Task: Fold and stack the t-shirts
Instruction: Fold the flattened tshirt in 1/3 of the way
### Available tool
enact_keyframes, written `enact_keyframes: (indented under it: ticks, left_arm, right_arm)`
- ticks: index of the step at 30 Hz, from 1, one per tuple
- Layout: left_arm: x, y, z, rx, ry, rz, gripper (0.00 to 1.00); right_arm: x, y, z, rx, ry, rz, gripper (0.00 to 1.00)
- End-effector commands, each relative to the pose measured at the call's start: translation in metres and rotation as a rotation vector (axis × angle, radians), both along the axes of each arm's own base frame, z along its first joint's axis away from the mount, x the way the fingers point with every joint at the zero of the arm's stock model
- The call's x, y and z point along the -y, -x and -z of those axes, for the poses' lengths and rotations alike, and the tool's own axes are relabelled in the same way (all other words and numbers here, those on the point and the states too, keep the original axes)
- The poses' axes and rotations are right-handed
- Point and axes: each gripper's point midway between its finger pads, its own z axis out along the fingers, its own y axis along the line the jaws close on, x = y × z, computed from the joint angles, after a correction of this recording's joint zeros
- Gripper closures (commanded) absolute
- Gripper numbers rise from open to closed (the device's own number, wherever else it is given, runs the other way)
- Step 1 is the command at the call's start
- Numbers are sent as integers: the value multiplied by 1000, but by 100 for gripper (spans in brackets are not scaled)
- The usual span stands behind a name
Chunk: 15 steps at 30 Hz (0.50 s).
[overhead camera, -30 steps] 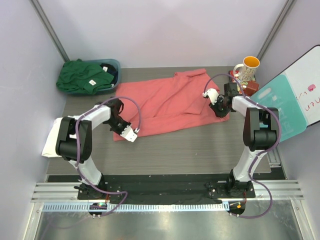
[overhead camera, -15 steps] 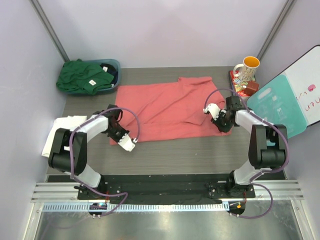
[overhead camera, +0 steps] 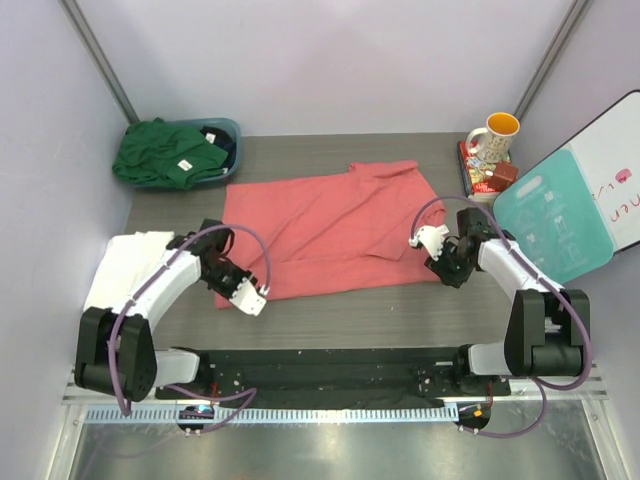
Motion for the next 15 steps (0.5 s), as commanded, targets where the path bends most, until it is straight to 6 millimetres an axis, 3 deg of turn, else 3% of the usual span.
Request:
enact_keyframes:
  ticks: [1, 3, 4, 5, 6, 7, 8, 9, 10, 12, 15]
  left_arm:
    - [33, -63, -67, 183, 211, -143, 47]
    - [39, -91, -89, 256, 270, -214, 41]
    - [42, -119, -107, 363, 299, -232, 42]
    - [42, -136, -103, 381, 298, -263, 48]
    - [41, -149, -101, 397, 293, -285, 78]
    - [42, -172, -114, 452, 305, -314, 92]
    - [35, -185, -113, 469, 265, -351, 100]
    - [34, -197, -89, 417, 234, -372, 100]
    - [33, -214, -99, 435, 237, -402, 100]
    - [29, -230, -70, 393, 183, -418, 100]
    - [25, -252, -62, 406, 166, -421, 100]
  right_arm:
    - [-10, -23, -39, 105, -36, -22, 61]
    - [-17, -37, -55, 150, -73, -17, 59]
    - [-18, -46, -60, 173, -80, -8, 59]
    - [-30, -56, -65, 190, -93, -33, 63]
    - [-33, -63, -66, 196, -103, -25, 67]
    - [-37, -73, -69, 215, -121, -9, 72]
    - [-42, -83, -68, 214, -130, -10, 80]
    - [-44, -89, -68, 214, -136, -7, 82]
    - [-48, -99, -71, 232, -147, -7, 84]
    - [-54, -107, -59, 208, -149, -13, 87]
    - [-61, -119, -50, 220, -147, -23, 91]
